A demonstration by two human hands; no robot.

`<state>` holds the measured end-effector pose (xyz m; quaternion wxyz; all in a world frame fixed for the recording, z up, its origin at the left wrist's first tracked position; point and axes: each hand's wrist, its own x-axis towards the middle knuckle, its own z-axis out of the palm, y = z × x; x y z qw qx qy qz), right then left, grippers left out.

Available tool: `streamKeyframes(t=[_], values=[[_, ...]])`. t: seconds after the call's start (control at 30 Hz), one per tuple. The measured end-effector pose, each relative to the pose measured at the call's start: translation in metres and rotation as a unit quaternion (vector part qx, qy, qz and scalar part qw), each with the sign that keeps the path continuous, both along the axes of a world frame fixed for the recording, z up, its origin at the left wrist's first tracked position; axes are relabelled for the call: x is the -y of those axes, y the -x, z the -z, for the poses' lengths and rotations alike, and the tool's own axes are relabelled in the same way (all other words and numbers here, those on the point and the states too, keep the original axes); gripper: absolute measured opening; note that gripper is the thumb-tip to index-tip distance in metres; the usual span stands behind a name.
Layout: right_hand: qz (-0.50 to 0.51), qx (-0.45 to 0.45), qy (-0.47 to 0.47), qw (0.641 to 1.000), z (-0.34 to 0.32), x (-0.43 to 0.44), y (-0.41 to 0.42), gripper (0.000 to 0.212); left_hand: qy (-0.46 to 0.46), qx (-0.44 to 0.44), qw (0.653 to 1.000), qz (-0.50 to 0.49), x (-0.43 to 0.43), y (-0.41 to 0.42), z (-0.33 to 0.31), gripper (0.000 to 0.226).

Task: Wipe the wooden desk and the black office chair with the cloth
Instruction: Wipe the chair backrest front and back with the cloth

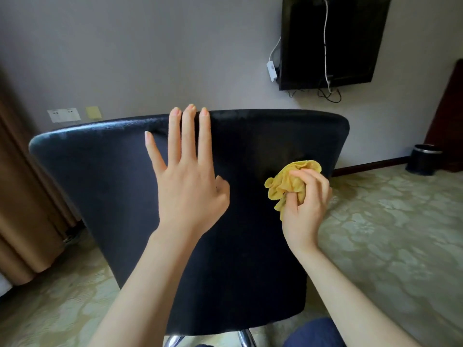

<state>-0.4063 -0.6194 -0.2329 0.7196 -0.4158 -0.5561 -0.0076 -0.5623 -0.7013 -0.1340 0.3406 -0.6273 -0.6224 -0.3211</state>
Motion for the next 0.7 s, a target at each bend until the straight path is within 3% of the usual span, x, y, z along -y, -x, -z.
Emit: streamKeyframes(t=[0.17, 0.27, 0.37, 0.5, 0.7], values=[[-0.032, -0.262, 0.053, 0.963, -0.035, 0.009, 0.021, 0.036, 0.003, 0.004, 1.0, 0.011, 0.004, 0.001, -0.003, 0.088], [-0.029, -0.319, 0.051, 0.946, -0.053, 0.01, 0.029, 0.035, 0.011, 0.019, 1.0, 0.019, 0.007, -0.002, -0.004, 0.088], [-0.024, -0.286, -0.004, 0.958, -0.068, 0.014, 0.035, 0.032, 0.021, 0.019, 0.999, 0.028, 0.009, 0.0, -0.005, 0.087], [0.009, -0.133, -0.113, 0.985, -0.093, 0.017, 0.052, 0.033, 0.033, -0.017, 0.999, 0.024, 0.013, 0.012, -0.009, 0.086], [-0.016, 0.04, -0.231, 0.972, -0.107, 0.019, 0.091, 0.035, 0.035, 0.03, 0.999, -0.007, 0.024, 0.052, -0.006, 0.085]])
